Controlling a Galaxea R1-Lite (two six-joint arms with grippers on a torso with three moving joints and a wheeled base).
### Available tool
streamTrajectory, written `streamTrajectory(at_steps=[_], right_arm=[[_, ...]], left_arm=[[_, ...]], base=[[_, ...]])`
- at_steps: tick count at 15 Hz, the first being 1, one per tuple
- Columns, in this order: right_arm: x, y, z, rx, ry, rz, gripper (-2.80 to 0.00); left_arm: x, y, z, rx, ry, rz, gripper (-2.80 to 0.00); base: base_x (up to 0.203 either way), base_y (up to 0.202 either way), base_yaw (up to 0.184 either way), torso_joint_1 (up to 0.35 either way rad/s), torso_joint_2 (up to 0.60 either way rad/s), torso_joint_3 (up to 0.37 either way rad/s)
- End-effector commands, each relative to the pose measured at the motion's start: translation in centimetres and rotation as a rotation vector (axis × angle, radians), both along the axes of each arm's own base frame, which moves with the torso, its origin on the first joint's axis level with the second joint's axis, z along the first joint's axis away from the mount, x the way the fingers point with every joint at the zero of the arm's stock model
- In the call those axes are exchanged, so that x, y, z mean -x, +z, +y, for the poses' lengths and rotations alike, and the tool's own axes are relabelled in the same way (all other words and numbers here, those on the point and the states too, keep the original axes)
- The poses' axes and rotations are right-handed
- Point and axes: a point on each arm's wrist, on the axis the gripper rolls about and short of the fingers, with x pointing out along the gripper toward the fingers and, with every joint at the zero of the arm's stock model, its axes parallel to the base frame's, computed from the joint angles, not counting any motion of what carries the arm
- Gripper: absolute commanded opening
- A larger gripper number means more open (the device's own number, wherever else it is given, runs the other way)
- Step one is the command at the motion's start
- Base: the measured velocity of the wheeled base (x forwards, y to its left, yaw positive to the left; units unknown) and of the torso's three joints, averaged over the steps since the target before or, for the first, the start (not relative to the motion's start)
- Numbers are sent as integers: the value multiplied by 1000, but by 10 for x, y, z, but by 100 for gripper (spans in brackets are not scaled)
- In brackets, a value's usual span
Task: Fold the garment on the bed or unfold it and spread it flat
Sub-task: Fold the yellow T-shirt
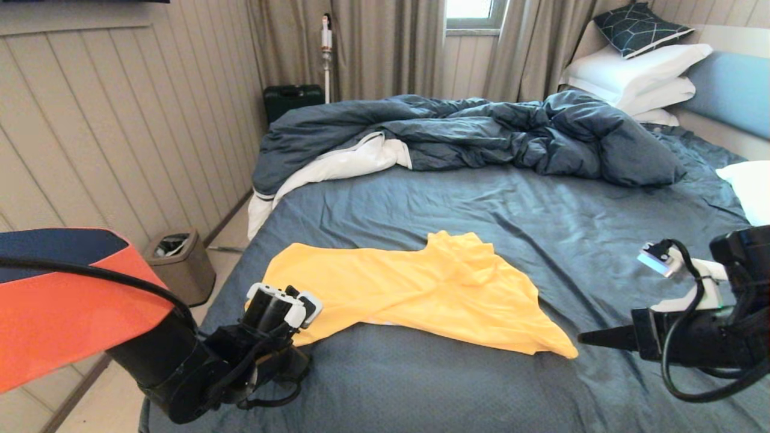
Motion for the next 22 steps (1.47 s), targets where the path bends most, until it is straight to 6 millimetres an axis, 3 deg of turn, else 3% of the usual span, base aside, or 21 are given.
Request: streamTrajectory(at_steps=[1,2,3,16,22], right_arm=[[-1,-1,0,-4,1,6,-280],[-1,-1,0,-5,0,6,-280],[-1,-1,0,-4,0,5,-280],[-4,-5,0,-9,3,26,-280],[-9,-9,-1,-10,2,46,-280]], left_arm=[[-1,-9,2,-22,6,20,0],[-2,-8,1,-22,6,15,0],[-2,-7,1,-19,6,11,-280],[-13,14,5,-1,39,-85,-280],[-39,51,5,33,49,-222,-280]], base=[[0,0,0,0,0,0],[0,0,0,0,0,0],[0,0,0,0,0,0],[0,0,0,0,0,0],[0,0,0,0,0,0]])
